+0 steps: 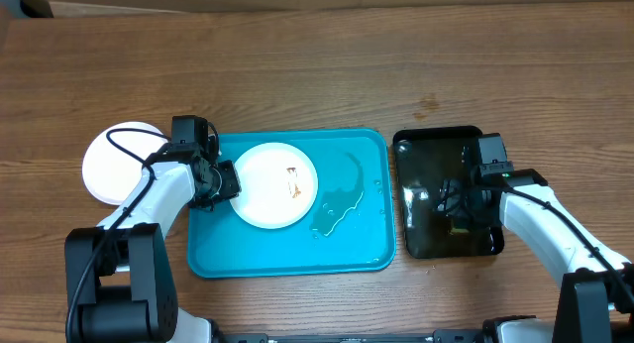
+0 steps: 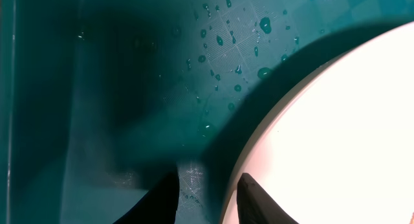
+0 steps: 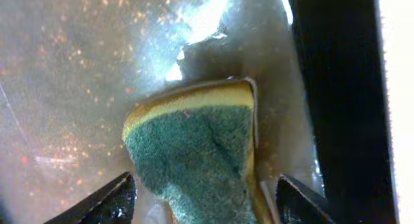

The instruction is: Clean dirty plates on tray and stack at the side

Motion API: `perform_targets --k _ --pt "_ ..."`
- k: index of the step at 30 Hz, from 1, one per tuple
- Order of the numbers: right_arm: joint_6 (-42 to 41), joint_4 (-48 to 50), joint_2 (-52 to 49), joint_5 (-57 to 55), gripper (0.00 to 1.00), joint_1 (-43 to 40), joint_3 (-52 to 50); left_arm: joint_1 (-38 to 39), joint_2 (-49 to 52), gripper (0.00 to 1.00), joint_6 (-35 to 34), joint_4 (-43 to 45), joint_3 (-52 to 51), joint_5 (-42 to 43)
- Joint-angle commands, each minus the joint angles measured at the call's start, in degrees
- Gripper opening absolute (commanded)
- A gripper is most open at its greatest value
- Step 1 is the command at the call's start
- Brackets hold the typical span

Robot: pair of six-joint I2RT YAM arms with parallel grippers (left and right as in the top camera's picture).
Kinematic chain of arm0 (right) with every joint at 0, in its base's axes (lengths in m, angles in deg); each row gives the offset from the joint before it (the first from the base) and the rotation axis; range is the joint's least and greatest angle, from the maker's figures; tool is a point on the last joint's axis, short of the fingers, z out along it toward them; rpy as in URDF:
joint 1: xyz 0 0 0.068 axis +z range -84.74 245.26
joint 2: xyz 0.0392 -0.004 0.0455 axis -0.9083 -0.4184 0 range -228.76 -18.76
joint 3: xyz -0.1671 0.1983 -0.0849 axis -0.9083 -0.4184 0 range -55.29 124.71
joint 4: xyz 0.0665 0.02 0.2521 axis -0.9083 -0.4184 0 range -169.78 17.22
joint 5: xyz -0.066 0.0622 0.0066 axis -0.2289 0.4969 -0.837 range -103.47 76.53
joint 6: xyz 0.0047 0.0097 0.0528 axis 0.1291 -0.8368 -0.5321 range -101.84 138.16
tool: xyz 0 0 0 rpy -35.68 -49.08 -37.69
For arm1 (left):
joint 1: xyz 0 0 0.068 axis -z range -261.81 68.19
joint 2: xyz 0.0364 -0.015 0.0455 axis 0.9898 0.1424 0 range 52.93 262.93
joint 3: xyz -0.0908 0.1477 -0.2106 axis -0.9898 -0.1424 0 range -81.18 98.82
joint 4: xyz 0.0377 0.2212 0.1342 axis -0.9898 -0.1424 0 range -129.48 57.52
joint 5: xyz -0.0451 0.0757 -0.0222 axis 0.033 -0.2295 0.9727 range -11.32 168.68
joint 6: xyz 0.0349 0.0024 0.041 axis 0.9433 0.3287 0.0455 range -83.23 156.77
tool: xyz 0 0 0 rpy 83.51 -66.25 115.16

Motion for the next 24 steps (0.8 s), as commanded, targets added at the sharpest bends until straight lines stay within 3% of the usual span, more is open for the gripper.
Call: perform_targets --k 1,5,14,18,20,24 --pt "0.2 0.2 0.7 3.2 0.72 0.1 -0.9 -0.2 0.6 0.32 1.4 0.0 -0.1 -0.2" --pt "0.2 0.9 0.7 5.6 0.73 0.1 -1.3 -0.2 0.6 0.32 1.4 0.0 -0.1 -0.2" --pt "0.2 6.7 0.7 4.7 0.56 0.1 -6.7 -0.2 0.6 0.32 1.8 0.0 -0.1 -0.2" --pt "0.2 5.3 1.0 5.2 0.12 0.1 -4.6 -0.2 0.6 0.33 1.8 0.0 -0.1 -0.2" --pt "0.2 1.1 1.6 7.3 0.04 0.1 -0.7 -0.2 0.6 0.35 1.8 0.0 -0.1 -0.2" --pt "0.2 -7.9 3.0 8.4 0.04 0.1 7.4 -0.2 0.6 0.35 1.8 0.0 -0.1 -0.2"
